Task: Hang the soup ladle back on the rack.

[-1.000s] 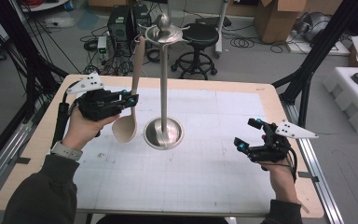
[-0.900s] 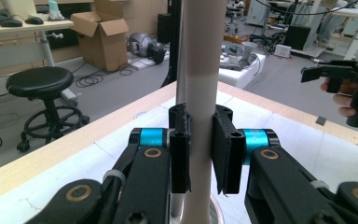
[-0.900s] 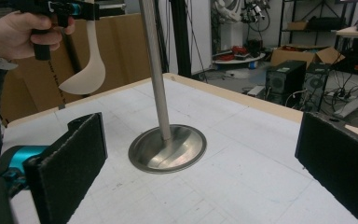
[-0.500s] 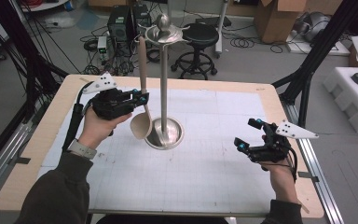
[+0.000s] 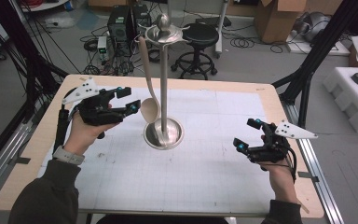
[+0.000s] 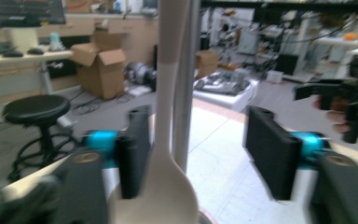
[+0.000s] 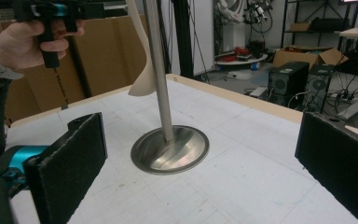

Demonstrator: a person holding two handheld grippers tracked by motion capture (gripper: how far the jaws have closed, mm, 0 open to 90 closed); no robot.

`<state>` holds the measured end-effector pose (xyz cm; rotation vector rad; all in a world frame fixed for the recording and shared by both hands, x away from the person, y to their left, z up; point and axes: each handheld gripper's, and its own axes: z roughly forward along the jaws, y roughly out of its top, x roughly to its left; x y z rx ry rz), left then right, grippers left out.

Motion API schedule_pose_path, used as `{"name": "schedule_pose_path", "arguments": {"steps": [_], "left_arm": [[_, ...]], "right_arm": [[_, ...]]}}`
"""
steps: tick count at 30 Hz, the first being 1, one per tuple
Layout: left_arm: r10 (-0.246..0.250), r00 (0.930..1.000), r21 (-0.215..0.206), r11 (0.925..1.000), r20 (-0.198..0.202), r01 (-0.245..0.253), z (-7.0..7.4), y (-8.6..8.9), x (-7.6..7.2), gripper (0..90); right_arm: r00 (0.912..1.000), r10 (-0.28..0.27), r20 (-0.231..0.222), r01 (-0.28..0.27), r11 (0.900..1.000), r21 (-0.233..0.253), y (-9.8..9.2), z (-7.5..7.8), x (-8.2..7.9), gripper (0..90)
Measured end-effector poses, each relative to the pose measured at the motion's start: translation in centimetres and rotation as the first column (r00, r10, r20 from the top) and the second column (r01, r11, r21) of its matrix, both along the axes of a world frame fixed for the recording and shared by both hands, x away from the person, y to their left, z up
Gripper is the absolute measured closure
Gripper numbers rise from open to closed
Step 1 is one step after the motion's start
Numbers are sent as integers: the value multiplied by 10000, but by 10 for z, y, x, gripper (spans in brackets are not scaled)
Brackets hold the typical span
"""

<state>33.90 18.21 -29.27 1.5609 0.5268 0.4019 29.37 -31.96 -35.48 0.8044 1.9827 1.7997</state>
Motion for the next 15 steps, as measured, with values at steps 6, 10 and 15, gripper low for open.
{"name": "schedule_pose_path", "arguments": {"steps": [6, 10, 15], "left_arm": [[-261, 9996, -308, 9992, -115, 258, -4, 8, -5, 84], [-982, 9883, -147, 9952, -1169, 972, -6, 10, -6, 17], [-813, 9937, 190, 9964, -770, 830, -11, 12, -13, 17]], "right_arm": [[10000, 32, -29, -32, 10000, 13, -1, -1, 1, 11], [10000, 53, -39, -53, 10000, -44, 0, -2, 1, 11], [10000, 55, -40, -56, 9999, -86, 1, -2, 1, 11]]}}
